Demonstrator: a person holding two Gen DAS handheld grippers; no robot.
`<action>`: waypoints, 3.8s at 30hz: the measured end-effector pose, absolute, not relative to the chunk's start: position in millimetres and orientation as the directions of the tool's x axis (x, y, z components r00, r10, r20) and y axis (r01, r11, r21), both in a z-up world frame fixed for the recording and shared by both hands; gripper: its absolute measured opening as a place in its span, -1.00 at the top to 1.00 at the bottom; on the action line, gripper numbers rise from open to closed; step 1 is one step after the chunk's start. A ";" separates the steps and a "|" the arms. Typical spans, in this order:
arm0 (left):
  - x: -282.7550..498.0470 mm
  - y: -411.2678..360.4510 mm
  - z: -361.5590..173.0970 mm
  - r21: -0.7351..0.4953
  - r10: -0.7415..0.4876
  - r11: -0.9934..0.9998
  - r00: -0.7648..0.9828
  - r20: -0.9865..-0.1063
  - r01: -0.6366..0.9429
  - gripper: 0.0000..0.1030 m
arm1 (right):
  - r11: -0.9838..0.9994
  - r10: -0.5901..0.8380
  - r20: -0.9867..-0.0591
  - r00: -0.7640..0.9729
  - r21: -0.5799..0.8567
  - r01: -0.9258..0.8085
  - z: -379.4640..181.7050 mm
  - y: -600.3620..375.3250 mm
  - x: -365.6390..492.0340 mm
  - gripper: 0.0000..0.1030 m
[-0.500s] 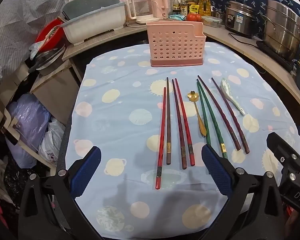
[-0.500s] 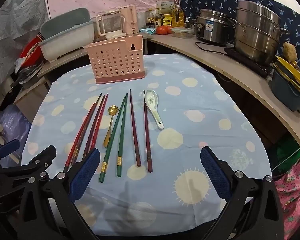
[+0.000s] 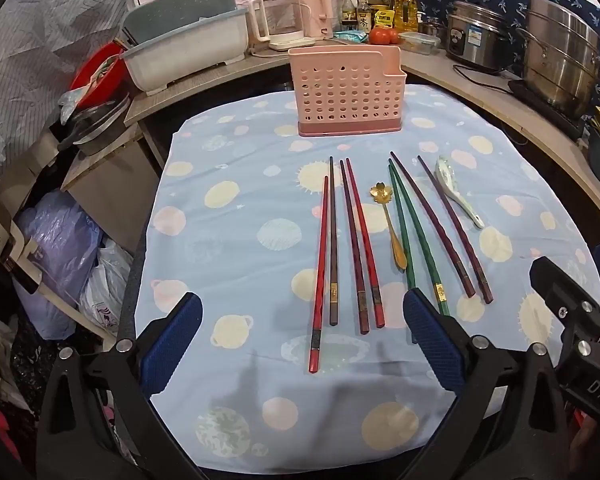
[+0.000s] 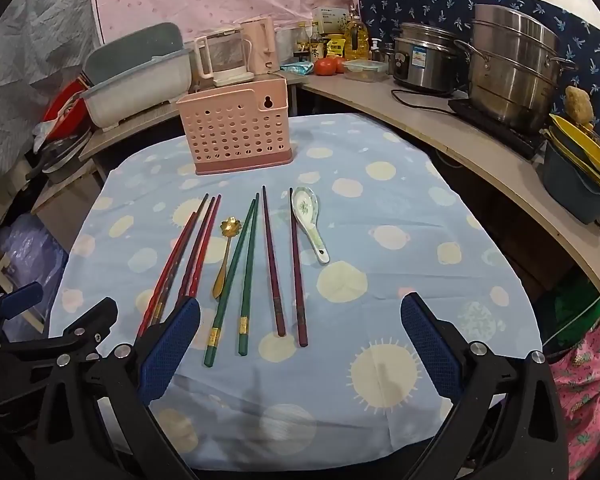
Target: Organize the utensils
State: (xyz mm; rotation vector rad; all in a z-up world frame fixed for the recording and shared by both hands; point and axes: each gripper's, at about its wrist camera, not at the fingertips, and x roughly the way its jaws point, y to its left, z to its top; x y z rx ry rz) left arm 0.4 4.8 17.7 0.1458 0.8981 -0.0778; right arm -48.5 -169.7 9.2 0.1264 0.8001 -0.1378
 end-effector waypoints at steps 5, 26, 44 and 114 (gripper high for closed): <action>-8.2 -0.2 11.7 0.100 0.001 0.988 0.633 -0.774 0.120 -0.86 | 0.983 -0.069 -0.721 0.689 0.067 0.169 9.5 -171.0 -48.9 -0.87; -11.9 -1.8 11.3 0.108 0.008 0.987 0.638 -0.770 0.118 -0.86 | 0.982 -0.066 -0.720 0.691 0.074 0.171 10.0 -169.8 -51.7 -0.87; -12.2 -0.9 11.8 0.109 0.008 0.987 0.638 -0.770 0.120 -0.86 | 0.982 -0.065 -0.720 0.691 0.077 0.172 9.3 -169.7 -52.7 -0.87; 28.4 40.6 -33.3 -0.019 -0.048 0.998 0.533 -0.845 0.060 -0.86 | 0.965 -0.080 -0.766 0.638 0.101 0.242 -19.5 -198.3 -34.1 -0.87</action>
